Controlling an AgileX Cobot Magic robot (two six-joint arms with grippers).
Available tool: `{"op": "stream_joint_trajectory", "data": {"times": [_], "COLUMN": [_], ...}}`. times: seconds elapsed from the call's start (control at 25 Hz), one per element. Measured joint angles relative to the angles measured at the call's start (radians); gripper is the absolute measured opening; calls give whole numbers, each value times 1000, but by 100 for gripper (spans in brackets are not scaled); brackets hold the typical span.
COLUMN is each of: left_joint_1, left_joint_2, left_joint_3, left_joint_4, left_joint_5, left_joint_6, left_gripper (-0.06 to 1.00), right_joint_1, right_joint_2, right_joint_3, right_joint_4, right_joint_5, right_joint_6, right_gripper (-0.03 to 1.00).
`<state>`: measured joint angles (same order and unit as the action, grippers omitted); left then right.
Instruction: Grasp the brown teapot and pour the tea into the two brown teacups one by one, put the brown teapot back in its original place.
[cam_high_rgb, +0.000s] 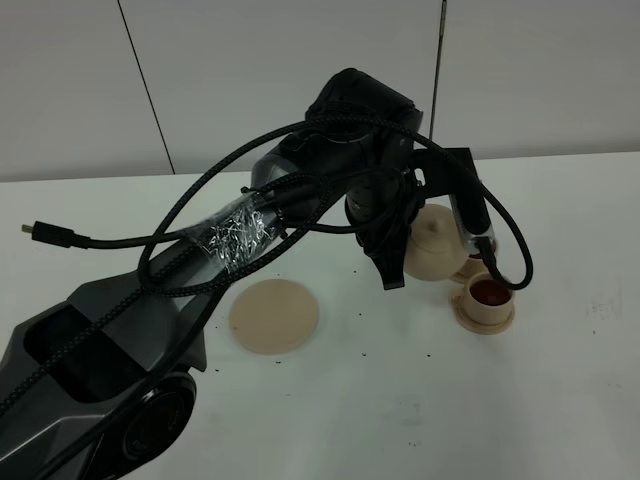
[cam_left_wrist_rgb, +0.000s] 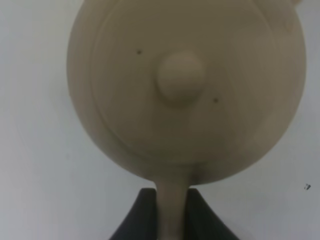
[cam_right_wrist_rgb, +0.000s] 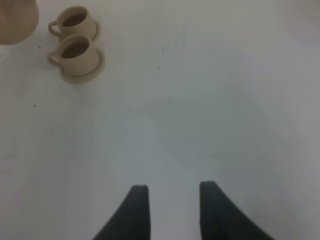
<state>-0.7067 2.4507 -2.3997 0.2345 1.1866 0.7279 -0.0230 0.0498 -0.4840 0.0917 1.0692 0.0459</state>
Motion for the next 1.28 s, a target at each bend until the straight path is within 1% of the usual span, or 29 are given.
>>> {"op": "stream_joint_trajectory", "data": {"times": [0.12, 0.28, 0.52, 1.28], "left_joint_1": [15, 37, 40, 46], "left_joint_2": [0, 0, 0, 28], "left_joint_3": [0, 0, 0, 0], "left_joint_4": [-27, -90, -118, -137], "left_joint_5": [0, 0, 0, 1], "left_joint_6": [-19, -33, -44, -54], "left_gripper": [17, 17, 17, 17], "right_joint_1": [0, 0, 0, 0], "right_joint_2": [0, 0, 0, 0], "right_joint_3": [0, 0, 0, 0], "right_joint_4": [0, 0, 0, 0], "right_joint_5": [0, 0, 0, 0], "right_joint_6": [0, 0, 0, 0], "right_gripper": [24, 24, 24, 24]}}
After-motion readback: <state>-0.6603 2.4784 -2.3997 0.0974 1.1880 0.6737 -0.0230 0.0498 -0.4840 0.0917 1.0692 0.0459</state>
